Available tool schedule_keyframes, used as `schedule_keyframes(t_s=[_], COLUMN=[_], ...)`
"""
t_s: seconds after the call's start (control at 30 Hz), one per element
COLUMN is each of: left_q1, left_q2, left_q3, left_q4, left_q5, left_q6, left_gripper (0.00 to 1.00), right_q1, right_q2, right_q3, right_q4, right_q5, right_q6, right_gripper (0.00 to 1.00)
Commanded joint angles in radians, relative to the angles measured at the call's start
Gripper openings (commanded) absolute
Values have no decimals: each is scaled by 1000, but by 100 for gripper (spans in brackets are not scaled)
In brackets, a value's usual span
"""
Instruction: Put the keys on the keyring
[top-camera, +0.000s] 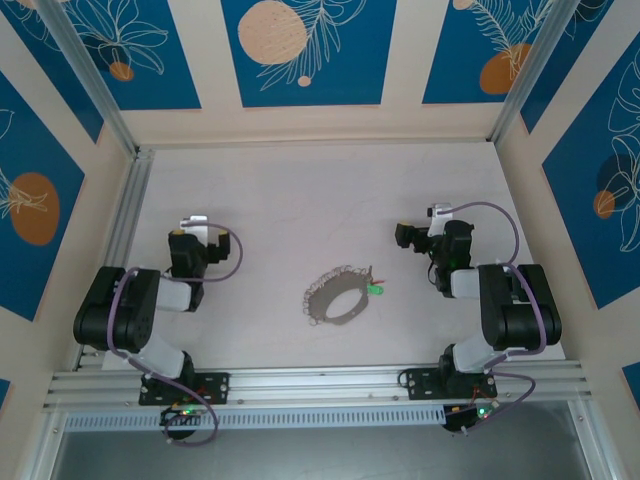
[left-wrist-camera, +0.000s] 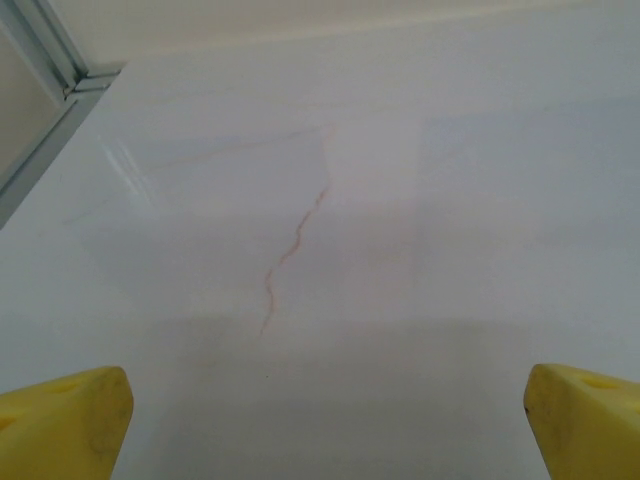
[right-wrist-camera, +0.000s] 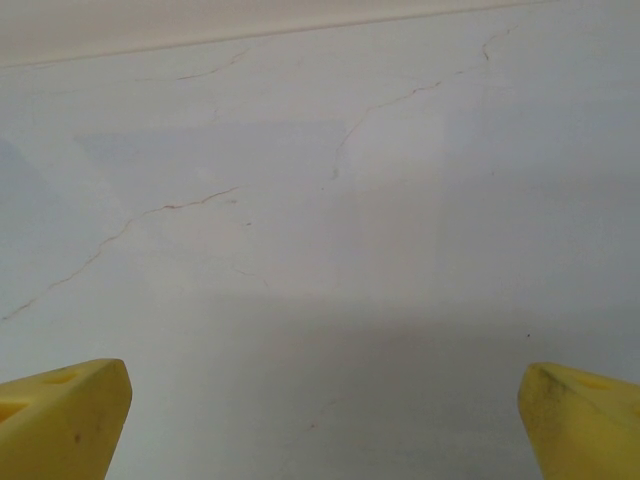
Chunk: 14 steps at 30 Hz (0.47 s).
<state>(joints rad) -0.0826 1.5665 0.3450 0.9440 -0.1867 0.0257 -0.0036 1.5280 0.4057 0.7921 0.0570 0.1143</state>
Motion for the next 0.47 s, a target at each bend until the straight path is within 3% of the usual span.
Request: schedule_keyframes(t_s=[0.0, 0.43], left_q1=[11, 9], left_q2=[-3, -7], left_q3=[15, 14], left_q4=[22, 19], left_q5=[35, 34], left_q6=[-10, -7], left_gripper=[100, 100], right_q1=[3, 3], right_q2=[-5, -5], right_q3=[11, 11], right_q4=[12, 11], right_q5=[18, 18], right_q6=[-17, -18], right_gripper=[99, 99])
